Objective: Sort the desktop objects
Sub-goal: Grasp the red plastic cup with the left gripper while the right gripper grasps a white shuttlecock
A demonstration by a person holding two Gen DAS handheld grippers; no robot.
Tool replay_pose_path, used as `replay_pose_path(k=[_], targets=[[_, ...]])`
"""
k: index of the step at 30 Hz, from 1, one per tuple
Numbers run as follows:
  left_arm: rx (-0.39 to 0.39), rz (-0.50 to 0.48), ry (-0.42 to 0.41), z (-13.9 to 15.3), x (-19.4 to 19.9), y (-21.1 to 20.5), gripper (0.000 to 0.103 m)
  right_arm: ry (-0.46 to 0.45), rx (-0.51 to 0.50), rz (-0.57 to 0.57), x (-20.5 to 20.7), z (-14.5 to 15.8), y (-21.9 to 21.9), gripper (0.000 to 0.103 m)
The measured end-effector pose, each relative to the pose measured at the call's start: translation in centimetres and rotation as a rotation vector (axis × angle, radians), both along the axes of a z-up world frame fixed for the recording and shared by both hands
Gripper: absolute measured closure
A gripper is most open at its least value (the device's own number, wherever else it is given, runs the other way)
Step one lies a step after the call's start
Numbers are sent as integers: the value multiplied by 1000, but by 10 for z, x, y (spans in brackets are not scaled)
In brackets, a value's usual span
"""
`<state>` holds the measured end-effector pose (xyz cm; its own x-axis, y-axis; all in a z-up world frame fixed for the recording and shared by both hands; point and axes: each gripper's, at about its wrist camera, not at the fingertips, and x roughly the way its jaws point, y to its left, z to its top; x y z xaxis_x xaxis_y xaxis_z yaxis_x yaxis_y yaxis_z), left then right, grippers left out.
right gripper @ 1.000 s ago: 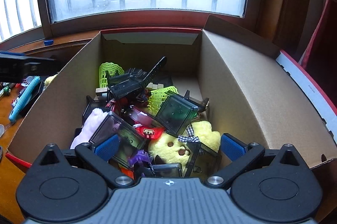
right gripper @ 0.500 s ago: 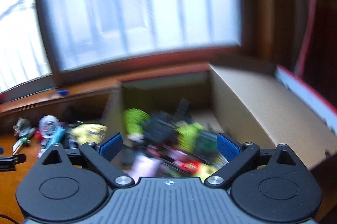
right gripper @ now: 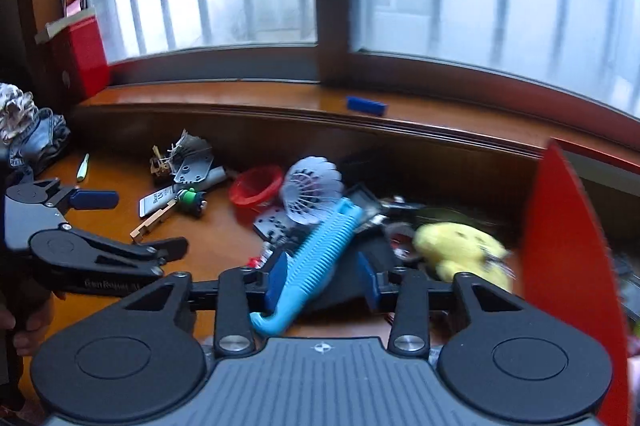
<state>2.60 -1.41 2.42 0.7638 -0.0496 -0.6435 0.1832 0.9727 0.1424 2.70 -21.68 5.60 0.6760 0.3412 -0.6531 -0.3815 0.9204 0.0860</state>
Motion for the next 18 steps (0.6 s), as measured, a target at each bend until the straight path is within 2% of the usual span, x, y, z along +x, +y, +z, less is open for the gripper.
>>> replay_pose_path(k=[4, 7, 9, 10, 11, 13, 18], targets=[[-21, -30, 7, -10, 15, -1, 2, 50, 29, 25, 38, -7, 23, 65], [-18, -55, 12, -19, 24, -3, 2, 75, 11, 38, 65, -16, 37, 69], [-9, -65, 12, -24, 30, -3, 2, 100, -1, 42, 80, -25, 45, 80], [-3, -67, 11, -26, 33, -4, 2, 113, -4, 42, 87, -30, 48, 91], [3, -69, 9, -27, 36, -4, 2, 127, -6, 42, 93, -34, 51, 94], [13, -76, -1, -29, 42, -3, 2, 144, -8, 52, 103, -42, 55, 95], [4, -105, -29, -28, 58, -3, 2, 118, -23, 60, 104, -44, 57, 100]])
